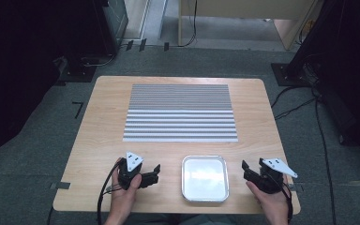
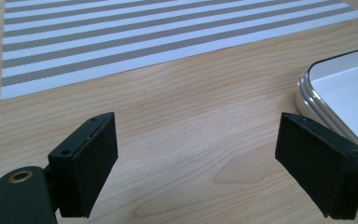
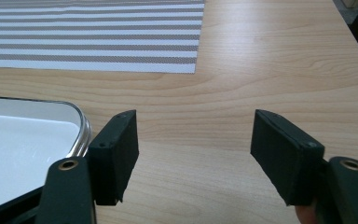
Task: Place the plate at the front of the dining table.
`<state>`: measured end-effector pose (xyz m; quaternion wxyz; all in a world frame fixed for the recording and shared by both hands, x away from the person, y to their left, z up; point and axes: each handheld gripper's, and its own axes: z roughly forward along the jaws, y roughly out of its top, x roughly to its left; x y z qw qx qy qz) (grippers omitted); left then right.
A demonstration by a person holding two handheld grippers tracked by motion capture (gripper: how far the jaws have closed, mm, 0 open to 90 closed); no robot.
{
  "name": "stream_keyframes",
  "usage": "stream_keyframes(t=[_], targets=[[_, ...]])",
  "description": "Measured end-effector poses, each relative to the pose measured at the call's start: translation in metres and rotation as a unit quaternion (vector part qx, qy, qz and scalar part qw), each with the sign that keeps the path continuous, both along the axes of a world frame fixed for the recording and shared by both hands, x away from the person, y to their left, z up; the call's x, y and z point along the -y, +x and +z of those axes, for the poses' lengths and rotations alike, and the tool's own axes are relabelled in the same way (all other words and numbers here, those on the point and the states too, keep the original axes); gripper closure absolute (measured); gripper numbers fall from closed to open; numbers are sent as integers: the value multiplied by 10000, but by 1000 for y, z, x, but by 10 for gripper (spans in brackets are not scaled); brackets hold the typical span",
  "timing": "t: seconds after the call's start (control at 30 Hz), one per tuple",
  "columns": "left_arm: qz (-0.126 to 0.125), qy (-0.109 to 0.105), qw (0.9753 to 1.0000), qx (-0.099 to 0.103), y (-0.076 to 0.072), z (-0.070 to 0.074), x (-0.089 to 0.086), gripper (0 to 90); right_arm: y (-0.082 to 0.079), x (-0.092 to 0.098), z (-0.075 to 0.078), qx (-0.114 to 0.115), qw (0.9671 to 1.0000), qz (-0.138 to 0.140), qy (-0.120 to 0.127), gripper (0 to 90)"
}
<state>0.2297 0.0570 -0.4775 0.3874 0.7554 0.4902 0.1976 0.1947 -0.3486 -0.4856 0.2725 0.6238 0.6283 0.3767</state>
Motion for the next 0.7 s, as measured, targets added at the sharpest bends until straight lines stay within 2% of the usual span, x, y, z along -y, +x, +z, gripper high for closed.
stream_keyframes(t=[0.17, 0.27, 0.4, 0.7], targets=[[-98, 6, 10000, -5, -1, 0, 11, 131, -1, -1, 1, 29, 9999, 71, 72, 386], [-167, -25, 9999, -9, -1, 1, 20, 132, -3, -4, 2, 114, 9998, 138, 133, 461], [-270, -35, 9996, -20, -2, 0, 33, 131, -4, -5, 2, 140, 9995, 173, 228, 487], [-449, -60, 9990, -62, -3, -1, 54, 132, -4, -7, 1, 94, 9994, 224, 250, 533]])
